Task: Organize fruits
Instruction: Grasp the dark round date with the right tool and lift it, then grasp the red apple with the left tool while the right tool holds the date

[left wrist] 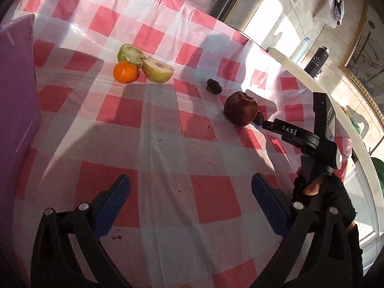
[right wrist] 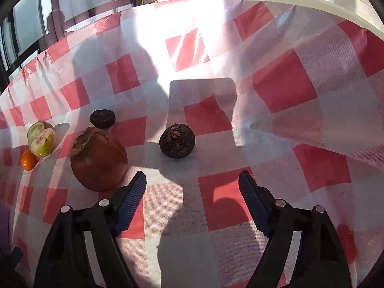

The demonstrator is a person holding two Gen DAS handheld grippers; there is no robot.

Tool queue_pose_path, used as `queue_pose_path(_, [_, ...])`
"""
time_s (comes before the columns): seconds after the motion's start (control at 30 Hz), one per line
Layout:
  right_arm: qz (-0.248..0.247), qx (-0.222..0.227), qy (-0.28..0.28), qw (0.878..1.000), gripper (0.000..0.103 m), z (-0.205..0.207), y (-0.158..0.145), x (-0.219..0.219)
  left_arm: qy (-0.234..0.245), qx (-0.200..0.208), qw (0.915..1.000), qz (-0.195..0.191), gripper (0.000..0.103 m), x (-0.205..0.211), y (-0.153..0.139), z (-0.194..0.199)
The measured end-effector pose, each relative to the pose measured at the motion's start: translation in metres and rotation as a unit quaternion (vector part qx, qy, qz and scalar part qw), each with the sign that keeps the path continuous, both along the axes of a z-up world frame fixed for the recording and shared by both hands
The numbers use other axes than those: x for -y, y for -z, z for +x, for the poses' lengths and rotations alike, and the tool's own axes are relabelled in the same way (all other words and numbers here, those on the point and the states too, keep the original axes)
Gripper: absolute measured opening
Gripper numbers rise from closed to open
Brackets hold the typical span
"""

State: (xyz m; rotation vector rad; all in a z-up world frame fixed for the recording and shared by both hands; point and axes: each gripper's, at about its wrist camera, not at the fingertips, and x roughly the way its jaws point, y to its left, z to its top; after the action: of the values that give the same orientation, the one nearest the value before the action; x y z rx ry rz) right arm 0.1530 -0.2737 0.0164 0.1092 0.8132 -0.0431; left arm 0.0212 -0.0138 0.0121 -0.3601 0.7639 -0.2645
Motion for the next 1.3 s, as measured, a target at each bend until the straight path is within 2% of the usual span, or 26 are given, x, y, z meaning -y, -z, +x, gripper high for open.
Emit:
queue_pose_path(0.17, [-0.014,-0.026,-0.025,0.999,0.072,0.043,0.006,-0.008,-0.005,-0.005,0.9999,-0.009,0.101,-0.003,0.002,0.003])
queue_pose_path(0.23, [-0.005,-0.036,-0.023,0.999,0.065,0.053,0.008,-0.006,-0.008,-0.007,0.9999,-0.013,0.101,-0.005,0.003,0.004])
queue_pose_path(0.3, [-0.02,-0.043,-0.018,0.999,0.058,0.053,0.01,-0.008,-0.01,-0.008,0.9998,-0.016,0.101,-0.006,0.003,0.004])
queue_pose_path(0.37, [-0.018,-0.036,-0.021,0.999,0.047,0.039,0.011,-0.009,-0.009,-0.009,0.9998,-0.018,0.101,-0.006,0.003,0.003])
queue_pose_path(0.4, [-0.013,-0.03,-0.015,0.999,0.038,0.03,0.011,-0.007,-0.009,-0.01,0.9997,-0.019,0.101,-0.006,0.004,0.003])
queue_pose_path(0.53, [0.069,0.012,0.001,0.998,0.038,-0.021,0.007,0.013,-0.007,-0.014,0.9995,-0.027,0.101,-0.007,0.005,0.004])
queue_pose_path(0.63, [0.125,0.043,0.01,0.991,0.038,-0.065,0.008,0.026,-0.007,-0.015,0.9994,-0.029,0.101,-0.007,0.005,0.005])
queue_pose_path(0.8, [0.175,0.089,0.019,0.98,0.038,-0.11,0.004,0.029,-0.015,-0.017,0.9997,-0.009,0.101,-0.002,0.003,0.003])
queue_pose_path(0.87, [0.188,0.103,0.02,0.977,0.038,-0.111,-0.002,0.033,-0.005,-0.015,0.9998,0.012,0.101,0.008,0.001,0.005])
queue_pose_path(0.97, [0.196,0.082,0.018,0.977,0.038,-0.097,0.002,0.032,0.014,-0.01,0.9984,0.054,0.101,0.039,-0.003,0.025])
queue_pose_path(1.03, [0.198,0.087,0.02,0.976,0.038,-0.099,0.0,0.033,0.027,-0.019,0.9966,0.076,0.101,0.063,-0.003,0.051])
queue_pose_path(1.3, [0.206,0.095,0.024,0.974,0.038,-0.1,0.002,0.036,0.045,-0.048,0.9904,0.121,0.101,0.136,0.003,0.155])
